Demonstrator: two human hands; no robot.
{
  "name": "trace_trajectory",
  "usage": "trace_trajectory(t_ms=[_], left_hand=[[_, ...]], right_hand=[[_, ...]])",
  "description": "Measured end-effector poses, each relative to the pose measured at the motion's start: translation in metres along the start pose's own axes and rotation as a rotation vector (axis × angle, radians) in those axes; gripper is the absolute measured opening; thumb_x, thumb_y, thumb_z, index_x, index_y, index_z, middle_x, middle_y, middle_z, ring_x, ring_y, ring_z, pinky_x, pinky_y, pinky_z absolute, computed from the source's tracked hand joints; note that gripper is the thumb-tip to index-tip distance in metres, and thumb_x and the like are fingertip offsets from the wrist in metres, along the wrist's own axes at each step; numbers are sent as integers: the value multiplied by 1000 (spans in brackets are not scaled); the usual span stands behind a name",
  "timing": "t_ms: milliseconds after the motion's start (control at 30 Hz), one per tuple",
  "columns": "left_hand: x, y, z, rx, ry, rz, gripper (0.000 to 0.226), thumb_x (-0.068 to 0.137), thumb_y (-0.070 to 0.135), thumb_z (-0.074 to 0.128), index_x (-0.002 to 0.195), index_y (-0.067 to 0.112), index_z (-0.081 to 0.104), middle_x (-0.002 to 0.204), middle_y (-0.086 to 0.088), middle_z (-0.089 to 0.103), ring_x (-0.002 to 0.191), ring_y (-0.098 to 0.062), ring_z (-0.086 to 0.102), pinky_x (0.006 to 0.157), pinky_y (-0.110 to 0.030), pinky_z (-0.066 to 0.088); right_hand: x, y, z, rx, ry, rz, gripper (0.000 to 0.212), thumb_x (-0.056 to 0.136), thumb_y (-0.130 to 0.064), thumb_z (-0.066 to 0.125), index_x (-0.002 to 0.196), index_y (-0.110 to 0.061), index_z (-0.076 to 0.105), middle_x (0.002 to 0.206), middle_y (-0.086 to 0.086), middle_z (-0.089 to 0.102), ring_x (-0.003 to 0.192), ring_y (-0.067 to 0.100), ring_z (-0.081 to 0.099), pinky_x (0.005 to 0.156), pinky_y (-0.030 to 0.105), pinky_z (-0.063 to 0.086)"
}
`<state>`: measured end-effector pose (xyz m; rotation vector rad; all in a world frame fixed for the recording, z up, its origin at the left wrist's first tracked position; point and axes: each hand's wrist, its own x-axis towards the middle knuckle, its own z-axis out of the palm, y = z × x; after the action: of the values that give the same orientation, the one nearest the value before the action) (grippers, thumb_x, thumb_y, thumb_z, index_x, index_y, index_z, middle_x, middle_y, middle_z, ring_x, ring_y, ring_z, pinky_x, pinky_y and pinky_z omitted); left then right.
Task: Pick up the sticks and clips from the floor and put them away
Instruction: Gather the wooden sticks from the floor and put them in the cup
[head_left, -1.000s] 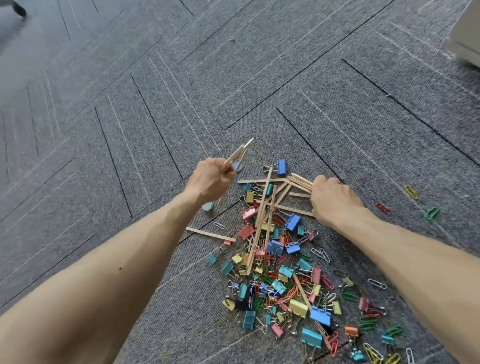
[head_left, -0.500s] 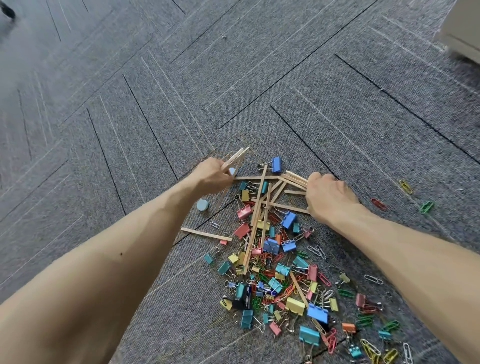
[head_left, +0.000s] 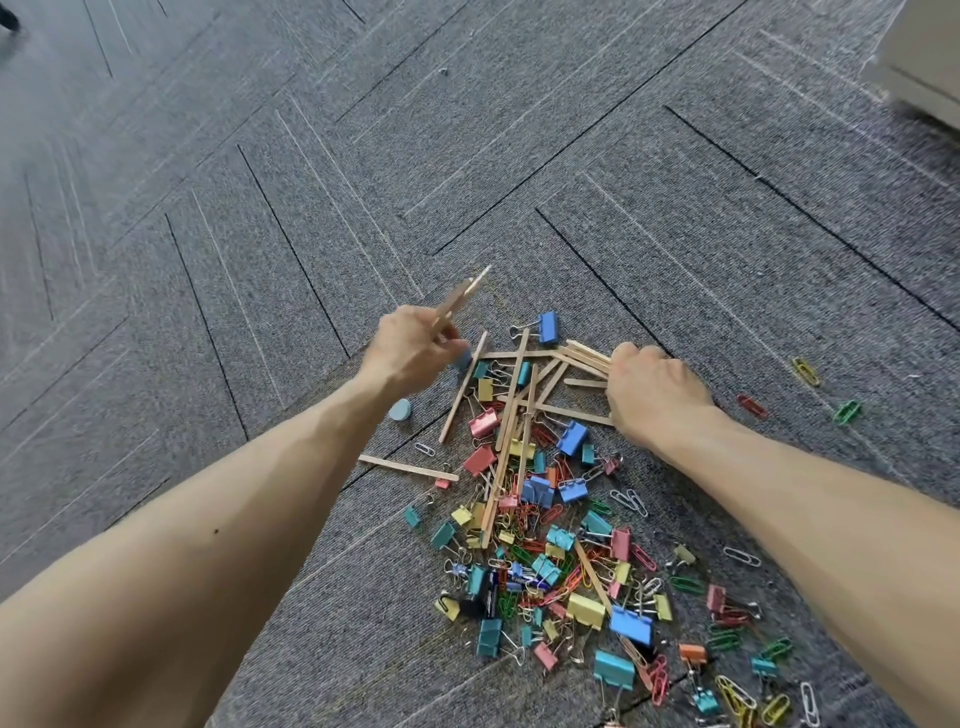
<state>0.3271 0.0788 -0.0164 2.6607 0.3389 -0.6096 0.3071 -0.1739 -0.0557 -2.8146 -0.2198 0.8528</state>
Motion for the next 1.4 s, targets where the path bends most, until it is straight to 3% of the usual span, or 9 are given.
trace_trajectory(t_ms=[100, 233, 433, 633, 767, 933, 1033, 1233, 1400], left_hand=[[0, 15, 14, 44, -92, 38, 21, 89, 33, 69, 87, 12, 68, 75, -6, 69, 48, -10, 52, 43, -20, 45], [5, 16, 30, 218, -28, 18, 20, 88, 31, 70, 93, 12, 66, 80, -2, 67, 65, -12, 65, 60, -28, 55], [13, 16, 24, 239, -115, -1, 12, 96, 17, 57, 88, 9, 62, 84, -8, 67, 59, -14, 57, 55, -30, 56], [6, 22, 12, 71, -48, 125, 19, 93, 22, 65, 74, 20, 61, 72, 1, 66, 51, -5, 56, 45, -11, 44], [7, 32, 26, -72, -52, 36, 20, 93, 27, 64, 78, 15, 62, 74, -5, 65, 53, -9, 54, 49, -21, 48], [7, 44, 39, -54, -56, -14, 22, 82, 34, 74, 88, 16, 62, 76, -2, 65, 56, -11, 56, 53, -26, 50], [6, 49, 38, -36, -58, -45, 23, 81, 26, 76, 82, 13, 56, 77, -3, 62, 62, -13, 57, 62, -30, 55], [3, 52, 41, -8, -108, -100, 13, 83, 11, 74, 87, 4, 64, 84, -8, 67, 71, -17, 66, 69, -33, 60], [-9, 47, 46, 132, -180, -5, 20, 91, 1, 54, 73, 8, 54, 80, -10, 63, 64, -21, 61, 62, -35, 59]], right_hand=[[0, -1, 0, -2, 9, 0, 19, 96, -5, 41, 114, -2, 44, 97, 16, 47, 78, 27, 50, 61, 32, 39], [0, 0, 0, -1, 6, 1, 19, 96, -5, 42, 114, -2, 43, 97, 16, 47, 77, 27, 50, 61, 32, 39], [1, 0, 1, 6, 21, 1, 18, 97, -6, 39, 114, -3, 43, 100, 16, 49, 79, 26, 51, 62, 33, 41], [0, 0, 0, 10, 24, -6, 18, 97, -6, 37, 114, -2, 43, 102, 17, 50, 78, 26, 49, 62, 33, 38], [-1, 0, -2, 20, 33, 2, 20, 97, -5, 36, 115, -2, 44, 107, 19, 52, 78, 27, 46, 64, 34, 38], [-2, 0, -3, 11, 29, 3, 23, 97, -4, 34, 117, -1, 44, 105, 18, 50, 78, 27, 44, 65, 36, 38], [-2, 0, -4, 0, 24, 0, 24, 97, -4, 33, 119, -1, 43, 110, 20, 52, 80, 27, 44, 65, 36, 37], [-2, -1, -4, -1, 34, 0, 25, 98, -5, 31, 119, -1, 44, 112, 21, 54, 80, 27, 44, 65, 35, 38], [-2, 0, -4, 3, 24, -5, 25, 97, -4, 33, 120, -1, 43, 114, 22, 54, 81, 27, 44, 66, 34, 38]])
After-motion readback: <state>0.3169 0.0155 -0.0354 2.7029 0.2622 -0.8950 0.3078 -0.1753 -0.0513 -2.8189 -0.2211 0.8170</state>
